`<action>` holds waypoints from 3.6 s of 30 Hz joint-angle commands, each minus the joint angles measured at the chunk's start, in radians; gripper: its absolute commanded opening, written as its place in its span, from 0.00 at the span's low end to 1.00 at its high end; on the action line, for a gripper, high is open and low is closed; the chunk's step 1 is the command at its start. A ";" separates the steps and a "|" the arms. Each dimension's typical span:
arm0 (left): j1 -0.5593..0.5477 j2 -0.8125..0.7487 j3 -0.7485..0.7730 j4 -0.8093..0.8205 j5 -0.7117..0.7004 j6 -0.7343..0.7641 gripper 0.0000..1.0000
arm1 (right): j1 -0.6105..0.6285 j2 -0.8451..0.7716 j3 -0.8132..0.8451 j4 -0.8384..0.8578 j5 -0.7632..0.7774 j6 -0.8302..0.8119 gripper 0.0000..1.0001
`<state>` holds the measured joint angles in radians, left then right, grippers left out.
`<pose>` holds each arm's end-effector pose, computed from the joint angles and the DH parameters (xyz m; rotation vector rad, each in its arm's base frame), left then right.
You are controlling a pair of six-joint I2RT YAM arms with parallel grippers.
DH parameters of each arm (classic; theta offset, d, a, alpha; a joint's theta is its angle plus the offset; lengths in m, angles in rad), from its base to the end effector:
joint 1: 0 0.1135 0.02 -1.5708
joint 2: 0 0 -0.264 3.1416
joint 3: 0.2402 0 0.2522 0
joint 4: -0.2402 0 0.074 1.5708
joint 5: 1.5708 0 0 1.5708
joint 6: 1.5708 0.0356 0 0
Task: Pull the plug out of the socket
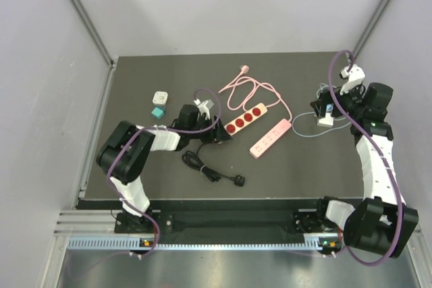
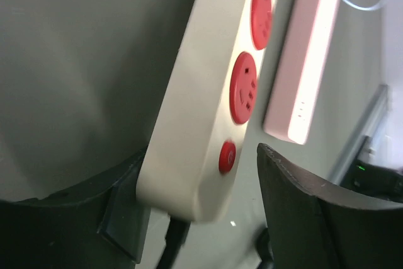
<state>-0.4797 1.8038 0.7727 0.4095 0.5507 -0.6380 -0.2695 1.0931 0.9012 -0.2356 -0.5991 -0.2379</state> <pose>0.2958 -0.1749 0.1303 0.1534 2.3565 -1.1964 0.2411 -0.0458 0.3173 -0.3459 1.8976 0.2601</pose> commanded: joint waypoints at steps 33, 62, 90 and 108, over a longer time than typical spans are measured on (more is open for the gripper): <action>-0.085 -0.163 0.163 -0.291 -0.265 0.504 0.72 | -0.007 -0.042 -0.038 0.010 -0.136 -0.028 1.00; -0.292 0.055 0.335 -0.417 -0.600 0.744 0.38 | -0.013 -0.033 -0.038 -0.008 -0.159 -0.037 1.00; -0.361 -0.052 0.264 -0.403 -0.667 0.699 0.52 | -0.027 -0.041 -0.036 -0.019 -0.180 -0.047 1.00; -0.274 -0.478 0.166 -0.405 -0.583 0.523 0.76 | -0.036 -0.157 -0.016 -0.074 -0.176 -0.074 1.00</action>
<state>-0.7818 1.3945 0.9684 -0.0082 -0.0704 -0.0414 -0.2924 0.9932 0.8619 -0.2924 -0.7551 -0.2874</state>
